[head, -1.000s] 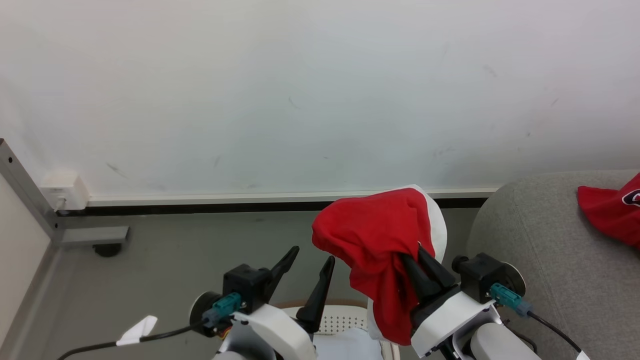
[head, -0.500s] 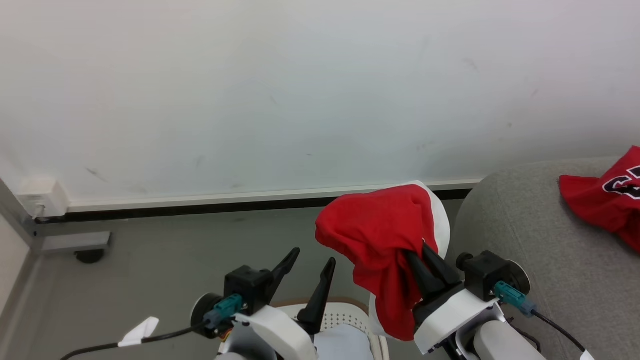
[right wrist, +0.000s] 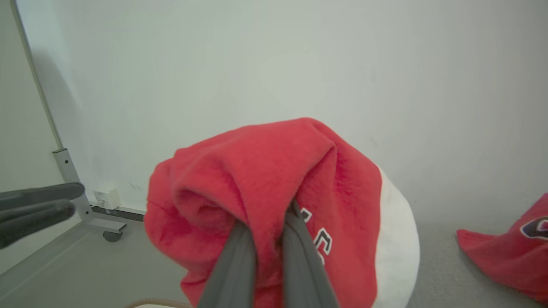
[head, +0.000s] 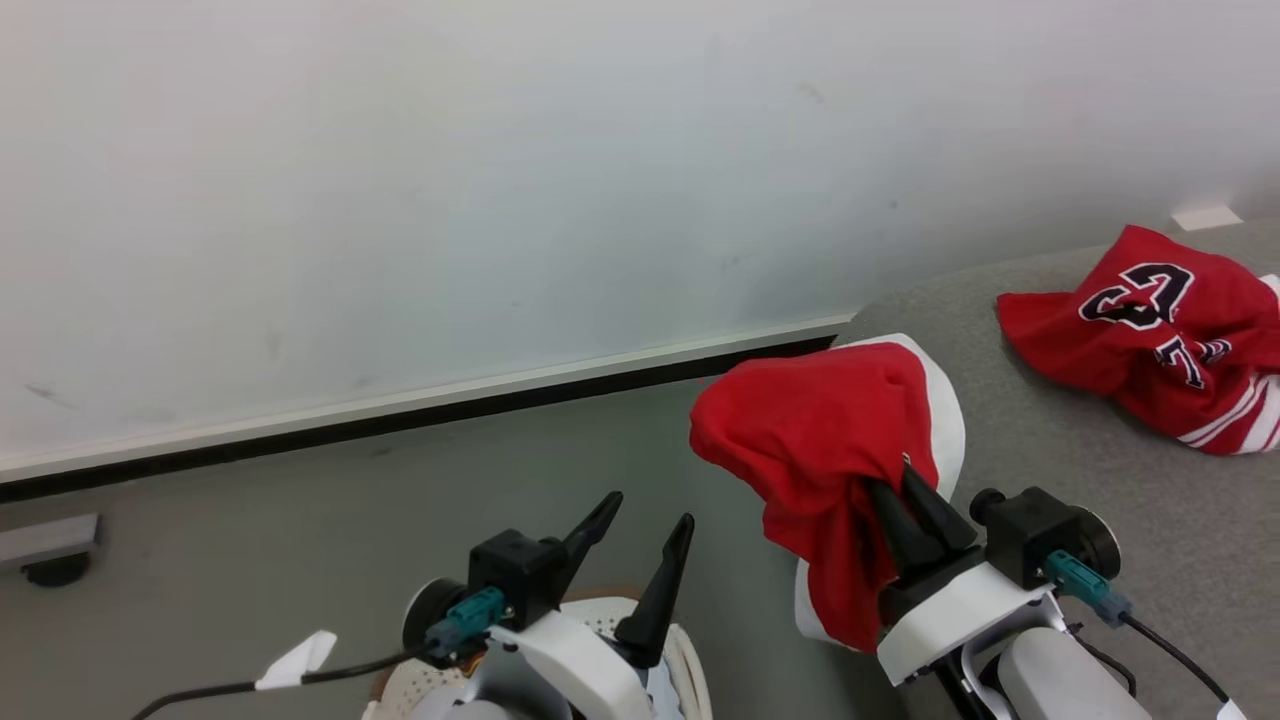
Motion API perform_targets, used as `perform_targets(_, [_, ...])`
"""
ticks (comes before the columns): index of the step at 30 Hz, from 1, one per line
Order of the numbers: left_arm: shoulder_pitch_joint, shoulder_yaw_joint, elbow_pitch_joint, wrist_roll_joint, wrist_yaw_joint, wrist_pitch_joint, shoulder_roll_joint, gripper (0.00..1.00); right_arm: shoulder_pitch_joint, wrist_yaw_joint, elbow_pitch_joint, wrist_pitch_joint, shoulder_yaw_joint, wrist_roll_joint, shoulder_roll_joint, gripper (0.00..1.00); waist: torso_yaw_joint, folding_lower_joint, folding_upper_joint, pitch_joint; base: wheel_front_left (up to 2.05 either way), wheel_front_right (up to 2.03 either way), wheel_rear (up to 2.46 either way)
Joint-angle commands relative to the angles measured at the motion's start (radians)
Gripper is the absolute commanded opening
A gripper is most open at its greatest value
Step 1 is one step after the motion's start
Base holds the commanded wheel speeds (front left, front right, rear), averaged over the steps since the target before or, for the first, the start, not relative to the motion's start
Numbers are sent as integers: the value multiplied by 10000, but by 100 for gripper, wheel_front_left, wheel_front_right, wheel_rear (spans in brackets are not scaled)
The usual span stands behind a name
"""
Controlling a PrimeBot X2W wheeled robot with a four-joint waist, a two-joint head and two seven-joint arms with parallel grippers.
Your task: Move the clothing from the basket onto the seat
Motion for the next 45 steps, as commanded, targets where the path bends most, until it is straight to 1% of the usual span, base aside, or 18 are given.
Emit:
perform_targets(1, [-73, 3, 70, -6, -51, -88, 4, 100, 170, -26, -85, -1, -48, -13, -95, 0, -246, 0, -1, 85, 0, 0, 0])
perform_targets(9, [-165, -313, 252, 8, -220, -186, -200, 100, 392, -26, -448, -1, -449, -98, -357, 0, -811, 0, -1, 220, 0, 0, 0])
perform_targets(15, [-219, -562, 278, 44, -256, -207, -320, 100, 496, -26, -737, 0, -690, -140, -493, 0, -1107, 0, -1, 401, 0, 0, 0])
perform_targets(19, [-335, -710, 178, 99, -325, -167, -371, 100, 389, -26, -972, 0, -1117, -137, -559, 0, -1142, 0, -1, 681, 0, 0, 0])
perform_targets(24, [-717, -892, -62, 253, -496, -40, -355, 100, -463, -25, -1398, 0, -1959, -274, -852, 0, -801, 0, -1, 1614, 0, 0, 0])
perform_targets(29, [-1288, -984, -258, 355, -688, 118, -344, 100, -1842, -25, -1679, 0, -3220, -262, -1692, 0, -206, 0, -1, 2822, 0, 0, 0])
perform_targets(32, [-1601, -1063, -371, 368, -835, 123, -307, 100, -2642, -26, -1401, 41, -4118, -248, -2382, 0, 226, 0, -1, 3527, 0, 0, 0])
perform_targets(35, [-1985, -1082, -497, 448, -1008, -12, -286, 100, -3439, -26, -1064, 313, -5036, -127, -3055, 0, 632, 0, -1, 4194, 0, 0, 0])
perform_targets(37, [-2176, -1091, -615, 406, -1177, -226, -298, 100, -3863, -26, -662, 576, -5741, -79, -3392, 0, 823, 0, -1, 4591, 0, 0, 0])
perform_targets(39, [-2364, -1106, -632, 451, -1307, -381, -234, 100, -4211, -26, -95, 781, -6449, -231, -3595, 0, 978, 0, -1, 4899, 0, 0, 0])
perform_targets(43, [-2595, -1118, -565, 486, -1421, -719, -192, 100, -4575, -26, 1338, 907, -7913, -767, -3725, 0, 1186, 0, -1, 5260, 0, 0, 0])
perform_targets(44, [-2595, -1118, -565, 486, -1421, -719, -192, 100, -4575, -26, 1338, 907, -7913, -767, -3725, 0, 1186, 0, -1, 5260, 0, 0, 0])
perform_targets(45, [-2626, -1111, -527, 482, -1443, -797, -191, 100, -4620, -25, 1703, 864, -8269, -1019, -3704, 0, 1228, 0, -1, 5296, 0, 0, 0])
